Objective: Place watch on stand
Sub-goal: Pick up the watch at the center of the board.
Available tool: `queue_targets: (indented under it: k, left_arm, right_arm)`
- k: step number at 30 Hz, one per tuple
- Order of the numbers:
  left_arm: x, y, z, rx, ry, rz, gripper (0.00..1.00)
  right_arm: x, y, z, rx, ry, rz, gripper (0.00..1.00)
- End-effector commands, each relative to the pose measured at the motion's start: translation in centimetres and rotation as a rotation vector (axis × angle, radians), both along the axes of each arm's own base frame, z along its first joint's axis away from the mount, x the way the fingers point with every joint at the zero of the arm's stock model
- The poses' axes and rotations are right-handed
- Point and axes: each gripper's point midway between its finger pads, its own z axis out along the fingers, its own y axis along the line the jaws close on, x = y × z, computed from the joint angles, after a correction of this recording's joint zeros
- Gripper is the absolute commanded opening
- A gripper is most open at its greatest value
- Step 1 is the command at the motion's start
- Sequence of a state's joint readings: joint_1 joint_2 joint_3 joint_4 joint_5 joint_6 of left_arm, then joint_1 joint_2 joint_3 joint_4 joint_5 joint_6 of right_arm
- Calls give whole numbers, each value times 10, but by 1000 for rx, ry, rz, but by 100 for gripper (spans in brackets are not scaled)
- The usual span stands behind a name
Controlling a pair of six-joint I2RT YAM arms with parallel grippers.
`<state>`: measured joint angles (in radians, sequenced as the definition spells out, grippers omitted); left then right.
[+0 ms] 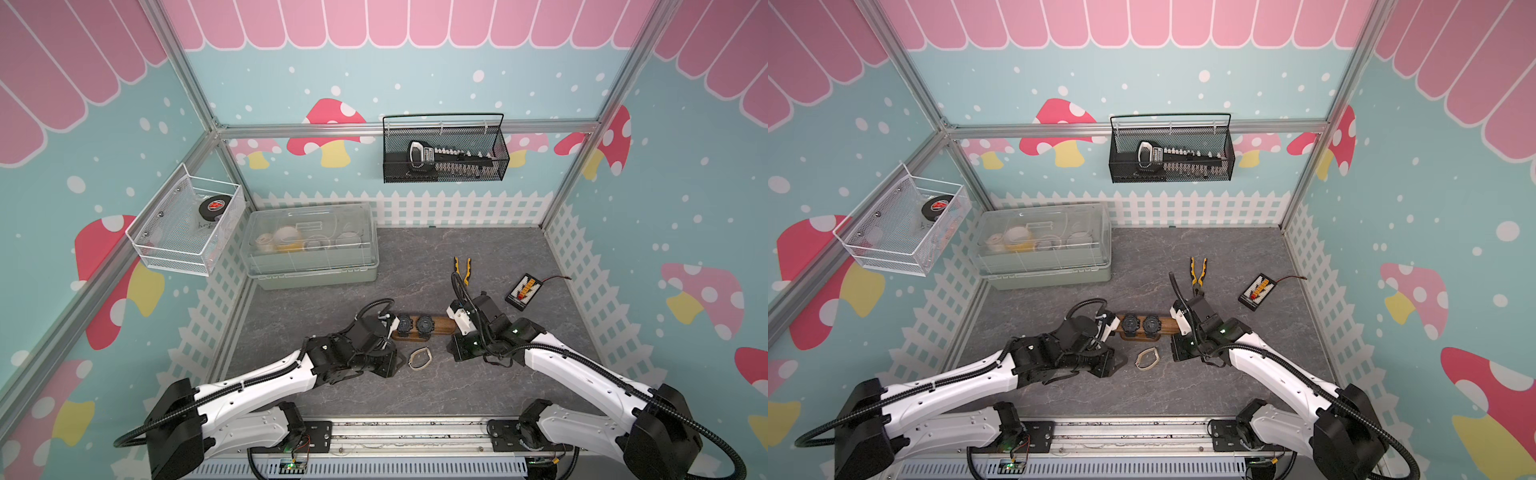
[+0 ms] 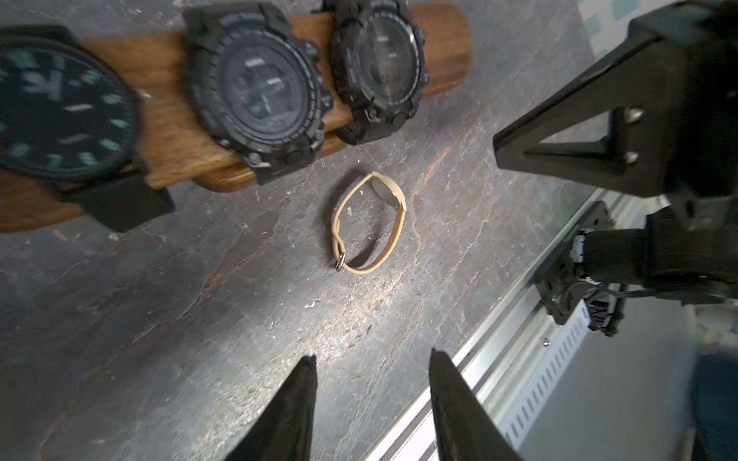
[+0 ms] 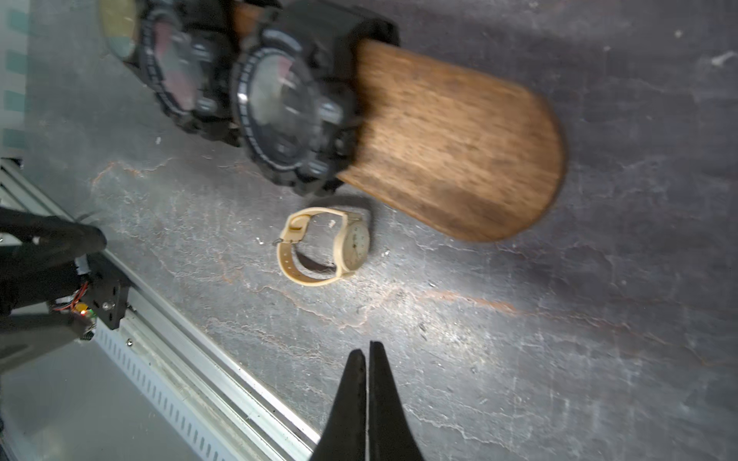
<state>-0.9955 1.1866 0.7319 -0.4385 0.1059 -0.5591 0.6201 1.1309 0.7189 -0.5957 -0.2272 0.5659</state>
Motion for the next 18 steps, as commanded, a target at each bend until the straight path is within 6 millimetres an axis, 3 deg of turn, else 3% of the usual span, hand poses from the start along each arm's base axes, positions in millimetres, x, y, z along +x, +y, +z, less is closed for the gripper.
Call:
queue_targets:
  k: [1,8,18]
  left_arm:
    - [4,-20,0,73,-74,-39,46]
    - [-3,-58,-27,140,-47,-139,43]
    - [4,-69,-47,212,-44,-160,43]
  right_arm:
    - [-2,-22,-14,-58,26,-84,4]
    - [-3,-43,-11,6,31,-175,4]
    - [-6,-55,-12,70,44,-218,5]
